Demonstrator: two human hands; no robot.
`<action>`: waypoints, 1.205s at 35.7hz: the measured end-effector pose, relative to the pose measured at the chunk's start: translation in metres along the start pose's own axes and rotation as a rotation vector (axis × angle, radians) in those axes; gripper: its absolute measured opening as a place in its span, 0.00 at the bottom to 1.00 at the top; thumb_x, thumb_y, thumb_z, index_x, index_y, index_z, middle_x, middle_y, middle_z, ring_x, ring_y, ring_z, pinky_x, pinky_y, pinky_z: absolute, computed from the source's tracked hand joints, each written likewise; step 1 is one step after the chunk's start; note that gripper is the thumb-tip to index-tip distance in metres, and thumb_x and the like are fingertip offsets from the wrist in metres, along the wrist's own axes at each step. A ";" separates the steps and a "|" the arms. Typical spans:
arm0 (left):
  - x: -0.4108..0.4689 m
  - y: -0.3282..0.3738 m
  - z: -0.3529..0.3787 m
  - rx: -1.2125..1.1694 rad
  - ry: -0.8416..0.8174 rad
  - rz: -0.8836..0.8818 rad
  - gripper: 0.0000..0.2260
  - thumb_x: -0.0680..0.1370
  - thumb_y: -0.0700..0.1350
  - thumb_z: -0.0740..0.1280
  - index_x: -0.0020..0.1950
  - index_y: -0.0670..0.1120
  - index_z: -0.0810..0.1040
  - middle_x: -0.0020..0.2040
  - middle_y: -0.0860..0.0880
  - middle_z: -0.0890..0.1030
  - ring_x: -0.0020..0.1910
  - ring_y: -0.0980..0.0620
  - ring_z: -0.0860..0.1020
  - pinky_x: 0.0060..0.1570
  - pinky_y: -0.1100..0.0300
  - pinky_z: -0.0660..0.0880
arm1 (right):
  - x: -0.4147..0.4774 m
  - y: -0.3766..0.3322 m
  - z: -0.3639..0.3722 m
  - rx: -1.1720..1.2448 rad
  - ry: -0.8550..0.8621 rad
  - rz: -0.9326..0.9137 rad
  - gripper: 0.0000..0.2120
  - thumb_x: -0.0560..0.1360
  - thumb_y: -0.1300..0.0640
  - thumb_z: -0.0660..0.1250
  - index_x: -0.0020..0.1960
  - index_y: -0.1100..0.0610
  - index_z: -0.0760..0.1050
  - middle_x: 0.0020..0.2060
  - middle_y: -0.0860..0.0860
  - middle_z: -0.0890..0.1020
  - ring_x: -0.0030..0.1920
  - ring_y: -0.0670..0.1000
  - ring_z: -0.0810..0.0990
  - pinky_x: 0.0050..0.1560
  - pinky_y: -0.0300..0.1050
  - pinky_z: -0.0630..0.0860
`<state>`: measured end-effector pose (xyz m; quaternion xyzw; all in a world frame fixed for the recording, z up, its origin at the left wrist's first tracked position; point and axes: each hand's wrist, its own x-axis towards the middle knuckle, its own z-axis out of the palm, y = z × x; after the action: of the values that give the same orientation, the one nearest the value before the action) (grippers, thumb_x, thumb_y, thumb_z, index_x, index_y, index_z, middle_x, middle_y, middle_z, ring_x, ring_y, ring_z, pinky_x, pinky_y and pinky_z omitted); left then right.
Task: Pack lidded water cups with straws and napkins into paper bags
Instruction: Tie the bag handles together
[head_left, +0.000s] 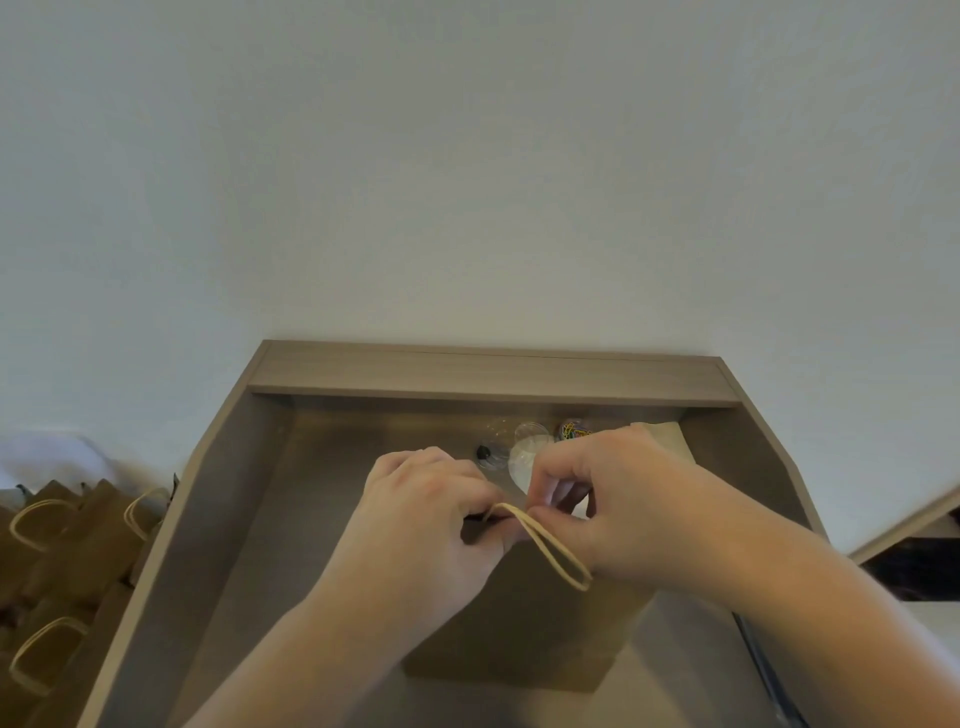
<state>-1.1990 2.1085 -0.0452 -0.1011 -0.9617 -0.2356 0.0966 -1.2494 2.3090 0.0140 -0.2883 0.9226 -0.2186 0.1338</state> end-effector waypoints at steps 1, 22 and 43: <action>0.000 0.000 0.000 -0.003 0.005 0.005 0.21 0.76 0.71 0.58 0.48 0.63 0.86 0.42 0.65 0.82 0.50 0.61 0.77 0.61 0.58 0.68 | 0.000 0.000 0.000 0.002 -0.005 0.004 0.08 0.80 0.42 0.72 0.43 0.41 0.82 0.41 0.36 0.85 0.44 0.38 0.84 0.50 0.39 0.84; -0.008 0.002 -0.014 -0.016 -0.083 0.080 0.10 0.81 0.55 0.65 0.58 0.64 0.84 0.49 0.62 0.82 0.51 0.59 0.79 0.48 0.59 0.78 | 0.009 -0.007 0.006 -0.172 -0.080 0.072 0.09 0.80 0.42 0.71 0.42 0.38 0.83 0.40 0.37 0.84 0.43 0.39 0.82 0.39 0.30 0.73; -0.017 -0.061 0.009 -0.682 -0.042 -0.234 0.11 0.78 0.52 0.75 0.54 0.68 0.81 0.49 0.65 0.85 0.51 0.64 0.82 0.49 0.65 0.77 | -0.040 0.046 0.037 0.077 0.231 0.142 0.11 0.78 0.52 0.75 0.49 0.35 0.83 0.50 0.35 0.82 0.56 0.41 0.80 0.57 0.41 0.76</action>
<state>-1.1984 2.0574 -0.0832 -0.0214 -0.8347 -0.5502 0.0097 -1.2255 2.3552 -0.0353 -0.1898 0.9408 -0.2756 0.0530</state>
